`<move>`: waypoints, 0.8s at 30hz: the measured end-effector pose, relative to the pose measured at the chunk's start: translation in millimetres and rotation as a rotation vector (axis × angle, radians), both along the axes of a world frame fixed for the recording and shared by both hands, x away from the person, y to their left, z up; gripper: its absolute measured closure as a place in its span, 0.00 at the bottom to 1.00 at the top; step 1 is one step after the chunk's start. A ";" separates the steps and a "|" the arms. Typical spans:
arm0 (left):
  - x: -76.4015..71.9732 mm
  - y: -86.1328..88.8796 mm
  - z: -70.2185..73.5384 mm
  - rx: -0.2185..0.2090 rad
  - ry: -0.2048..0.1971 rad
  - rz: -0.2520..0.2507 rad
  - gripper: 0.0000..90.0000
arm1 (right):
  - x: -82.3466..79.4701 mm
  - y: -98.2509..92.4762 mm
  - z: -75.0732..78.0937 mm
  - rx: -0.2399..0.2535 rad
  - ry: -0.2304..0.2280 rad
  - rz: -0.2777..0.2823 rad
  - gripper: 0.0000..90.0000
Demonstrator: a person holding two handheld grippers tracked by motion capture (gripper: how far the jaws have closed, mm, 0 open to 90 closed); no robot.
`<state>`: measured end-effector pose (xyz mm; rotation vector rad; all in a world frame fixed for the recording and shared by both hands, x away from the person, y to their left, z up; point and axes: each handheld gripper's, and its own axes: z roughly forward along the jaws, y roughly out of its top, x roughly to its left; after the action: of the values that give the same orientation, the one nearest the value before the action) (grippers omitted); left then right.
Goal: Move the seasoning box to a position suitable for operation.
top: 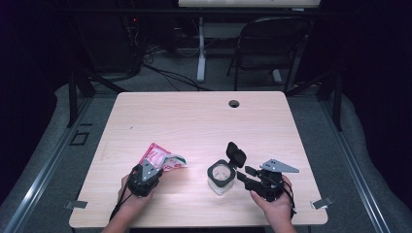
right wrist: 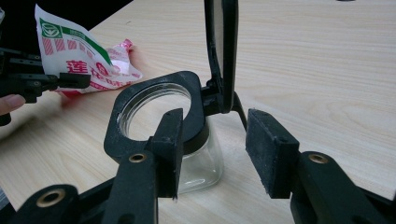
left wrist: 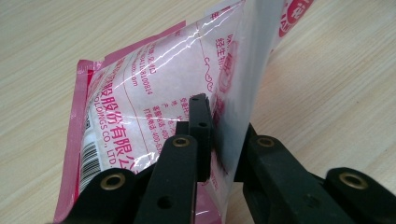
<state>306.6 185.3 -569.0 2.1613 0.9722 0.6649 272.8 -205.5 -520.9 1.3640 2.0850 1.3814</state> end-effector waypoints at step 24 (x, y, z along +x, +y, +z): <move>-0.3 17.5 16.5 -0.123 0.030 0.043 1.00 | -11.0 3.8 11.0 -0.012 -0.048 0.038 0.65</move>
<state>306.3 202.8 -552.5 2.0527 1.0502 0.5789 261.8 -201.7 -509.9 1.2805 2.0946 1.4005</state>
